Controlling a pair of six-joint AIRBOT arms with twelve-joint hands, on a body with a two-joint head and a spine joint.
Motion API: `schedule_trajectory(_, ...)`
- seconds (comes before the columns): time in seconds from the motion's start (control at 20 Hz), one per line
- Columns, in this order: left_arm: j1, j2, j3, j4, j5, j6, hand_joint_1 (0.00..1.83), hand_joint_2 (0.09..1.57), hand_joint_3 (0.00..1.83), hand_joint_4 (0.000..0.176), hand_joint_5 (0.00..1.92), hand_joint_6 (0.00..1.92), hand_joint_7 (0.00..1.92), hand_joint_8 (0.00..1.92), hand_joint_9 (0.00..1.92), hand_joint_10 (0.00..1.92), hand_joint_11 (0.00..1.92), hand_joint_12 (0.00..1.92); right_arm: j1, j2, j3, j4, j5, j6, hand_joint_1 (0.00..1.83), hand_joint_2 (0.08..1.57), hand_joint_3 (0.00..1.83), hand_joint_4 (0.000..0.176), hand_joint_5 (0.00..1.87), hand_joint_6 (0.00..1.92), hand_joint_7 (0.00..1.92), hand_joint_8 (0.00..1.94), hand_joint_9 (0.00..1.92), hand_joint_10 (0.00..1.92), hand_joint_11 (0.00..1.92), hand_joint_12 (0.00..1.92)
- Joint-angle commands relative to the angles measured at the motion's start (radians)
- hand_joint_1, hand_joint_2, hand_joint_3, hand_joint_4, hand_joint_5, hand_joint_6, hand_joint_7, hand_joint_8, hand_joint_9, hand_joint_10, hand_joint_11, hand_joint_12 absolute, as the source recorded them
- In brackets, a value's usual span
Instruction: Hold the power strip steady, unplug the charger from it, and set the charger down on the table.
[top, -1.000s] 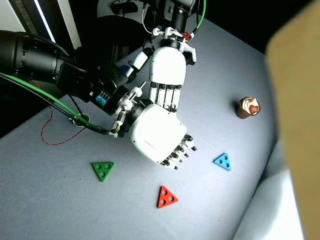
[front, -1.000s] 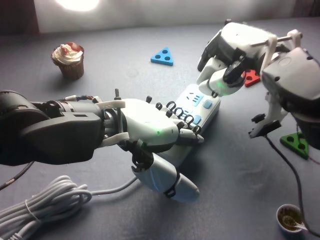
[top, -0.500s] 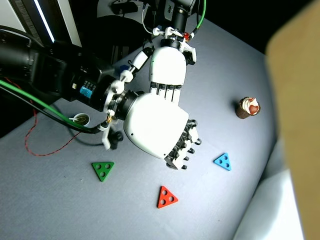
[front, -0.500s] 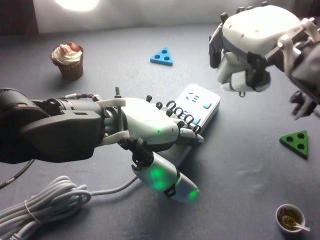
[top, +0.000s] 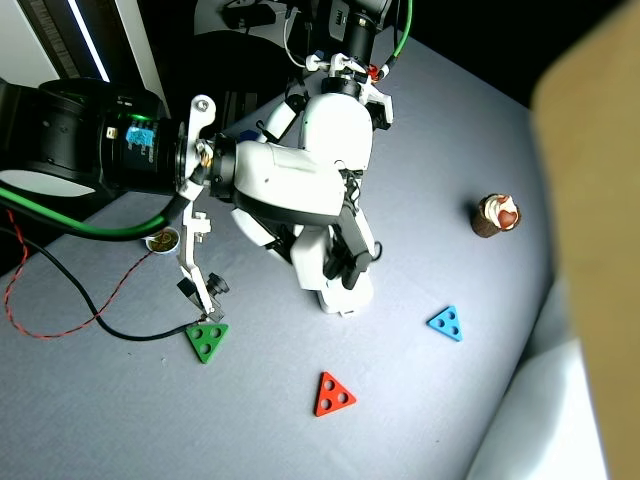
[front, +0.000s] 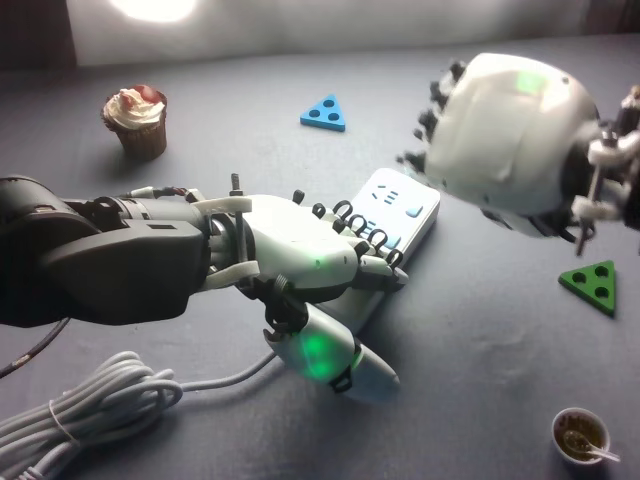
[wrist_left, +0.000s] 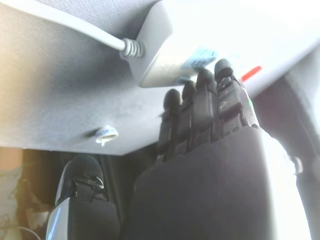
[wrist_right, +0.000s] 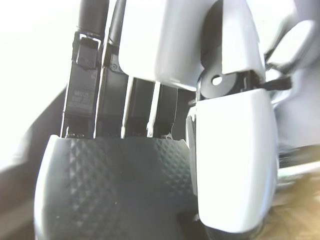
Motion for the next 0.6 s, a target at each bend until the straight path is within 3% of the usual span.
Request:
schedule_trajectory(0.0,-0.009,0.000,-0.002,-0.006,-0.046,-0.001,0.08,1.07,0.00,0.000,0.14,0.01,0.14,0.01,0.10,0.01,0.02,0.12,0.001,0.012,-0.011,-0.054,0.098,-0.008,1.23,1.10,0.00,0.000,0.94,1.09,1.11,0.71,1.12,0.06,0.88,0.66)
schedule_trajectory(0.2,-0.009,0.000,-0.003,-0.006,-0.046,-0.001,0.08,1.06,0.00,0.000,0.13,0.00,0.14,0.00,0.10,0.00,0.02,0.12,-0.032,0.023,-0.035,-0.088,0.036,-0.008,1.23,1.10,0.00,0.000,0.96,1.09,1.06,0.77,1.09,0.00,0.85,0.65)
schedule_trajectory(0.25,-0.009,0.000,-0.003,-0.006,-0.046,-0.001,0.08,1.06,0.00,0.000,0.14,0.00,0.14,0.00,0.10,0.00,0.02,0.12,-0.035,0.022,-0.036,-0.077,0.036,-0.008,1.17,1.12,0.00,0.000,0.96,1.01,0.97,0.31,1.07,0.00,0.83,0.67)
schedule_trajectory(0.3,-0.009,0.000,-0.003,-0.006,-0.046,-0.001,0.07,1.06,0.00,0.000,0.14,0.00,0.15,0.00,0.10,0.00,0.01,0.12,-0.037,0.018,-0.036,-0.064,0.033,-0.008,1.16,1.12,0.00,0.000,0.96,0.99,0.98,0.11,1.04,0.00,0.80,0.67)
schedule_trajectory(0.5,-0.016,0.001,-0.002,-0.006,-0.045,-0.001,0.07,1.06,0.00,0.000,0.14,0.00,0.14,0.00,0.10,0.00,0.02,0.13,-0.048,0.009,-0.038,-0.051,0.042,-0.008,1.13,1.17,0.00,0.000,0.86,1.16,0.90,0.00,0.92,0.00,0.68,0.69)
schedule_trajectory(0.55,-0.016,0.001,-0.002,-0.006,-0.045,-0.001,0.07,1.06,0.00,0.000,0.14,0.00,0.14,0.00,0.10,0.00,0.02,0.13,-0.054,0.009,-0.041,-0.051,0.048,-0.008,1.12,1.13,0.00,0.000,0.77,0.44,0.88,0.01,0.90,0.01,0.65,0.70)
